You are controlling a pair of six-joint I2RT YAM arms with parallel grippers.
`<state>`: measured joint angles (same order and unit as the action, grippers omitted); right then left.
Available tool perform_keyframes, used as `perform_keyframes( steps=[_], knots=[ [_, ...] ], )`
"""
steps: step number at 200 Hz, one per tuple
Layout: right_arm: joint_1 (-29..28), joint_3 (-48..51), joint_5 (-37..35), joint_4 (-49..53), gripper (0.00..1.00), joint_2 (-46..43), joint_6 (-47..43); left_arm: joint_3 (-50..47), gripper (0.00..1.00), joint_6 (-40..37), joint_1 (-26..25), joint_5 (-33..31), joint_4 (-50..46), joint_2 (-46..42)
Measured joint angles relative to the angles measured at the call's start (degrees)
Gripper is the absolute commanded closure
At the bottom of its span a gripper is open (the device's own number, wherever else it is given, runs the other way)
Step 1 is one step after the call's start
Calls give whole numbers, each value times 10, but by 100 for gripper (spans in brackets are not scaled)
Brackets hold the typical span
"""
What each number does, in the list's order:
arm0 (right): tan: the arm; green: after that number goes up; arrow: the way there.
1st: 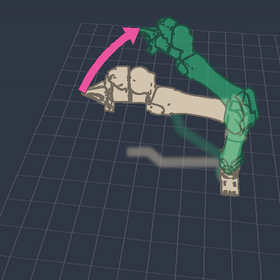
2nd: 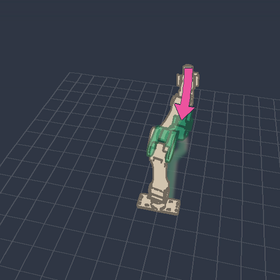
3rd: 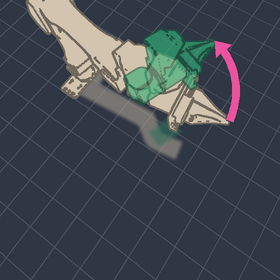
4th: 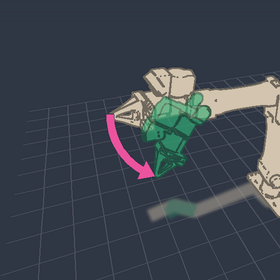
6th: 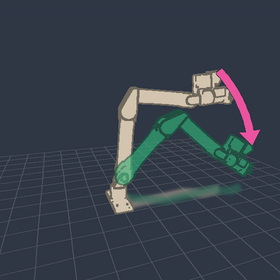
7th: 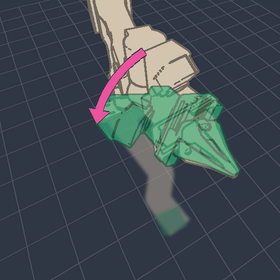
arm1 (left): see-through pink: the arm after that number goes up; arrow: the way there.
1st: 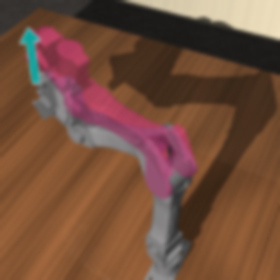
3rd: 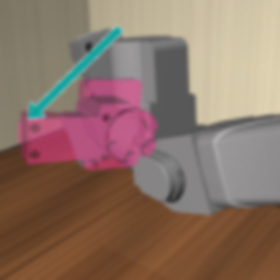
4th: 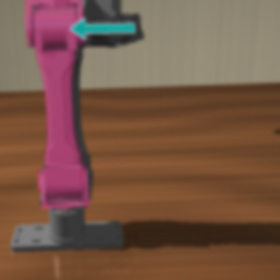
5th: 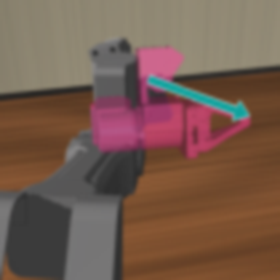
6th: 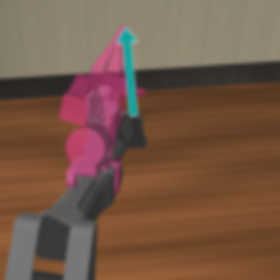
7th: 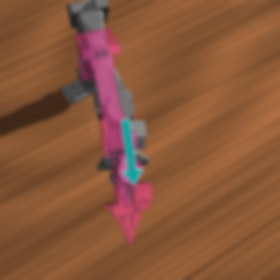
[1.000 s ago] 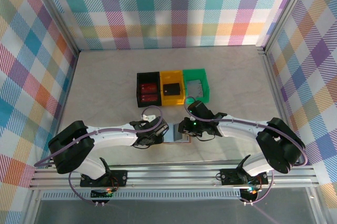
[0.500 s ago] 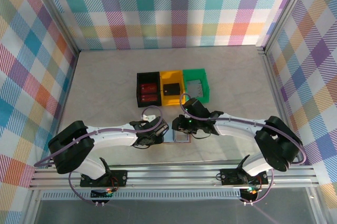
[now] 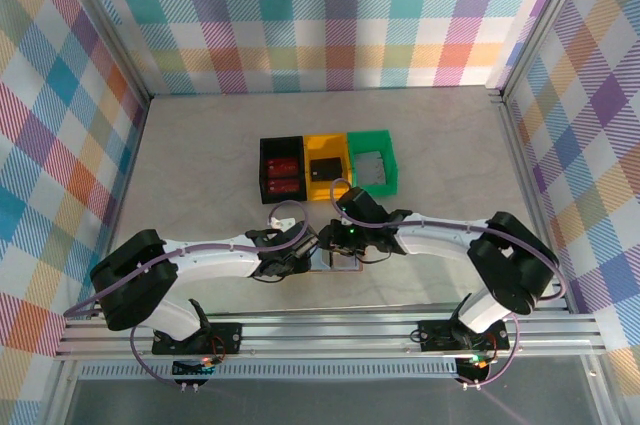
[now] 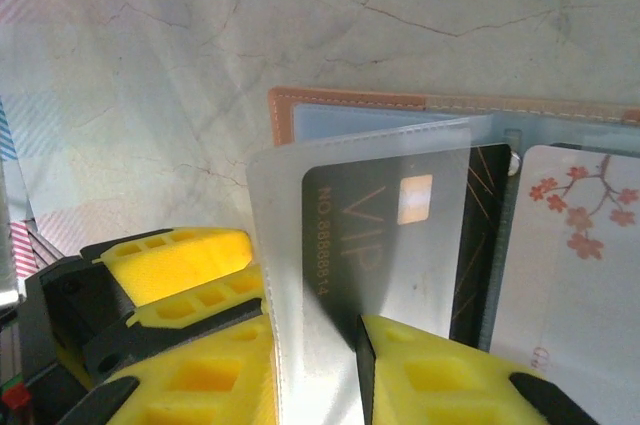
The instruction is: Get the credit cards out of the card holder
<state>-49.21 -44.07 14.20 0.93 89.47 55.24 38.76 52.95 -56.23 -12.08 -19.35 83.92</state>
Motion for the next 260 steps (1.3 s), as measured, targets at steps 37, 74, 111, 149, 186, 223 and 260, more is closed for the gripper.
perform_keyframes(
  steps=[37,74,111,149,186,223,260],
  knots=[
    [-1,-6,4,-10,74,19,9,-3,54,0,0,2,1,-5],
    [-4,-7,5,-16,74,30,13,-12,54,0,0,3,12,-16],
    [-6,-14,6,-20,74,47,15,-15,54,0,0,4,15,-21],
    [-7,-14,6,-20,72,55,19,-19,54,-1,0,5,18,-30],
    [-7,-14,6,-18,70,56,22,-19,54,-3,0,4,17,-49],
    [-7,-20,2,-6,68,53,18,-19,53,-5,0,4,16,-57],
    [-7,-26,-7,23,68,12,5,-16,53,-13,0,4,15,-56]
  ],
)
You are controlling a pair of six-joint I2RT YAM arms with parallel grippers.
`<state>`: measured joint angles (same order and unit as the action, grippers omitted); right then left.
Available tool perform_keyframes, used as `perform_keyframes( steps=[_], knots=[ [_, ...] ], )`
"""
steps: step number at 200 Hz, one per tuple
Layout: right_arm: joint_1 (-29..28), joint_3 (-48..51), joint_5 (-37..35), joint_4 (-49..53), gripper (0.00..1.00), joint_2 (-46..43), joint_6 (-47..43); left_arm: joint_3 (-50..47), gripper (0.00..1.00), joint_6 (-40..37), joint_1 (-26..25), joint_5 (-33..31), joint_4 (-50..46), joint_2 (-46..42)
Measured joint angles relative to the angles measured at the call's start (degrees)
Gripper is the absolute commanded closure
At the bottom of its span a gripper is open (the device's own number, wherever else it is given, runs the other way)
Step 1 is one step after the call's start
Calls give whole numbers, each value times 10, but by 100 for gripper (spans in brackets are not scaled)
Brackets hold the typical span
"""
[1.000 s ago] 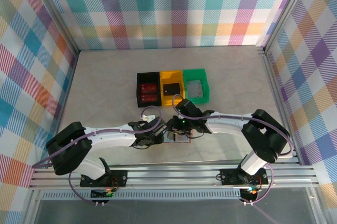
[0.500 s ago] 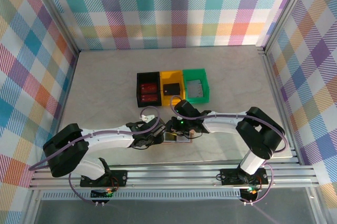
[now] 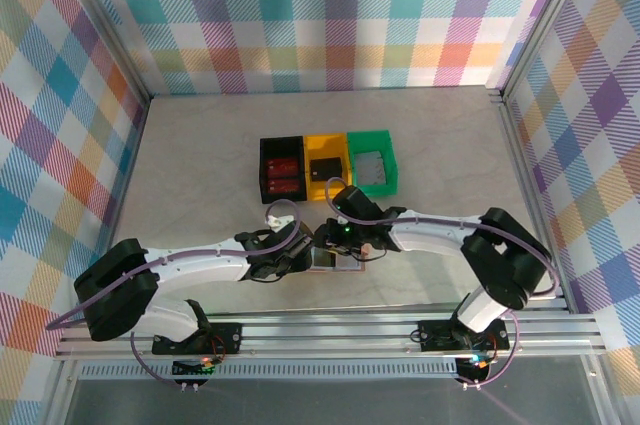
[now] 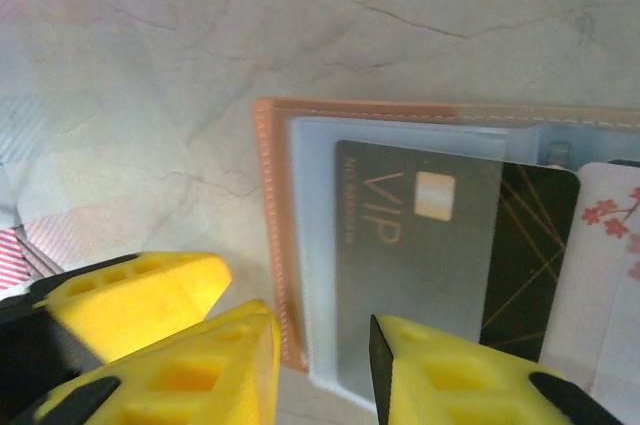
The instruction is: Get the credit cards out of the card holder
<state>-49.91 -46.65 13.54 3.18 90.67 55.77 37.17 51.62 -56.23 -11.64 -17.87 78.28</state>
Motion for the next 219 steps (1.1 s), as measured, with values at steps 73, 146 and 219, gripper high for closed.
perform_keyframes(
  steps=[73,146,219],
  knots=[
    [14,4,-16,29,69,-41,-12,23,52,-3,0,6,3,31],
    [27,45,-19,26,70,-44,-24,24,52,-4,0,7,4,64],
    [28,69,-12,-15,71,-30,-32,20,53,-2,0,5,12,65]
  ],
)
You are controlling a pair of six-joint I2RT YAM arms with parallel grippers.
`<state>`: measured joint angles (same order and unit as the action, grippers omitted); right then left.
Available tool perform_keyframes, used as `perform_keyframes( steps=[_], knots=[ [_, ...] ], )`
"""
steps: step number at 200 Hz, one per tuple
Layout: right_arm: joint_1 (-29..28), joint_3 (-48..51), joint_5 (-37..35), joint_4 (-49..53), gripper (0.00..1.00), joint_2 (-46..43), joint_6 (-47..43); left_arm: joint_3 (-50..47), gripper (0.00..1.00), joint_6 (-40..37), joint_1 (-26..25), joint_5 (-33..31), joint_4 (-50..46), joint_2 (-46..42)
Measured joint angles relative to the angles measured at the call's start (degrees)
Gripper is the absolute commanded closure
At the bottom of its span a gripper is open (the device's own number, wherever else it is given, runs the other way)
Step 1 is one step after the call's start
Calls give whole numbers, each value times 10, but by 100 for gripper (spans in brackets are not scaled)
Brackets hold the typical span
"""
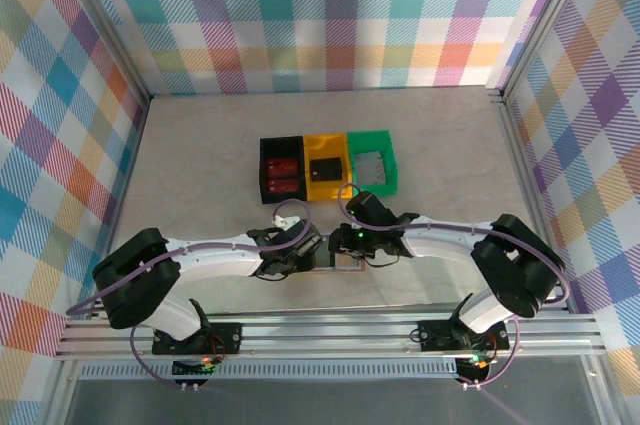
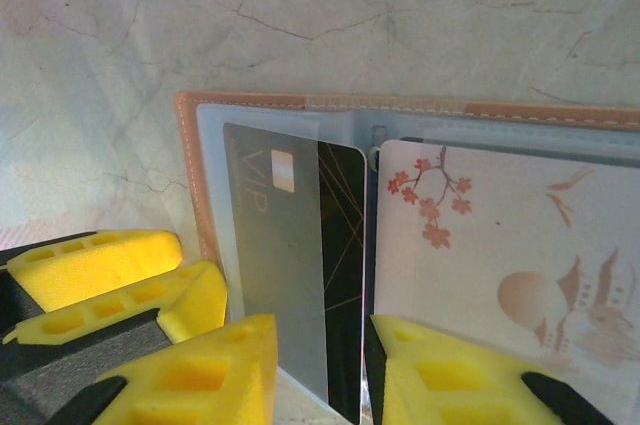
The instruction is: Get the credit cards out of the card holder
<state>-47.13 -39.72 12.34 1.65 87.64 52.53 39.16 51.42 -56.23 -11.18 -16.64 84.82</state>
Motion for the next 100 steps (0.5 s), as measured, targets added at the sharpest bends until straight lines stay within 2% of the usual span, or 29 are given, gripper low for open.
perform_keyframes(
  steps=[100],
  knots=[
    [0,16,9,-72,73,34,-12,-10,54,4,0,-5,14,2]
  ],
)
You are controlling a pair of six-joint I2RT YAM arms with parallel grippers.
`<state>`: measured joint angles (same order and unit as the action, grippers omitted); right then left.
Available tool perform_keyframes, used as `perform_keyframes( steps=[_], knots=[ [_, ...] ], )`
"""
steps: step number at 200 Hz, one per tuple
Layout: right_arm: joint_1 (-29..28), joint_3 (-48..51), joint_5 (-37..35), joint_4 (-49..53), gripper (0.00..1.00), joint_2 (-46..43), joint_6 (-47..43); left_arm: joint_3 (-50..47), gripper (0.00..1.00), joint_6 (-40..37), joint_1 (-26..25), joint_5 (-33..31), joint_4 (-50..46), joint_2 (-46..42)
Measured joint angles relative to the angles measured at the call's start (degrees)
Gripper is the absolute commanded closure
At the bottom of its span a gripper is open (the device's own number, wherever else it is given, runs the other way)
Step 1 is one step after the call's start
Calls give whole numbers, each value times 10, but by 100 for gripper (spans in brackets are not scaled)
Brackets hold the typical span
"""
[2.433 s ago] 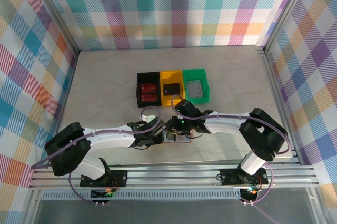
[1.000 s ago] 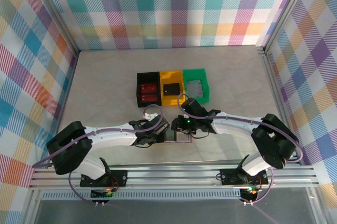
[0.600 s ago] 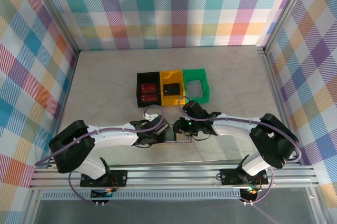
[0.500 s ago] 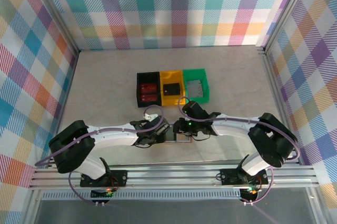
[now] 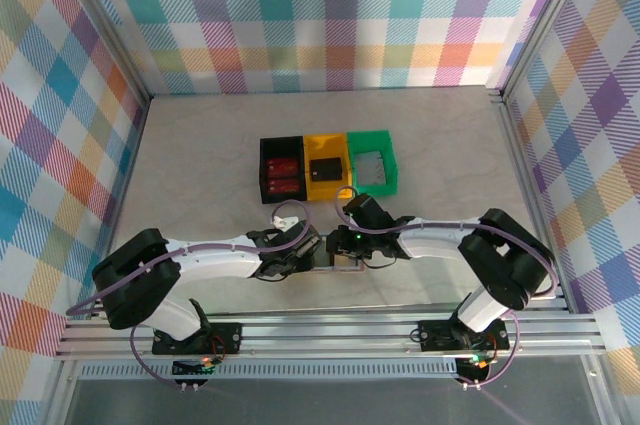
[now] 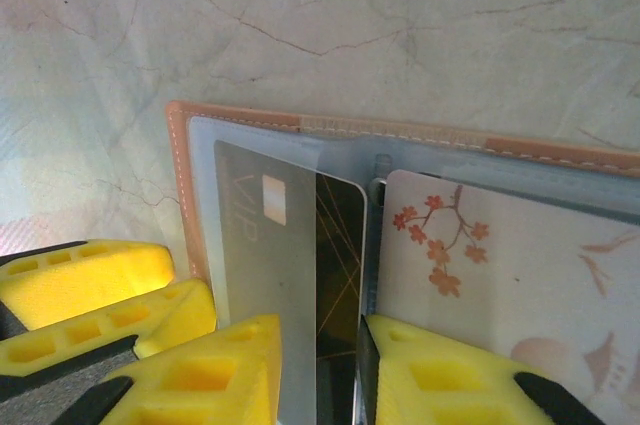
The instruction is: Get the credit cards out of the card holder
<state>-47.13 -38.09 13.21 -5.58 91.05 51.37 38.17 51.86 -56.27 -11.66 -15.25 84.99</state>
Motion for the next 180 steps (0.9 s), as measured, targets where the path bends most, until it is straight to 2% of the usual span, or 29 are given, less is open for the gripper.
perform_keyframes(
  steps=[64,180],
  knots=[
    [3,24,5,-47,82,-1,0,-5,54,0,0,0,6,3],
    [3,40,5,-64,100,-27,0,-5,55,4,-2,-5,6,6]
  ],
)
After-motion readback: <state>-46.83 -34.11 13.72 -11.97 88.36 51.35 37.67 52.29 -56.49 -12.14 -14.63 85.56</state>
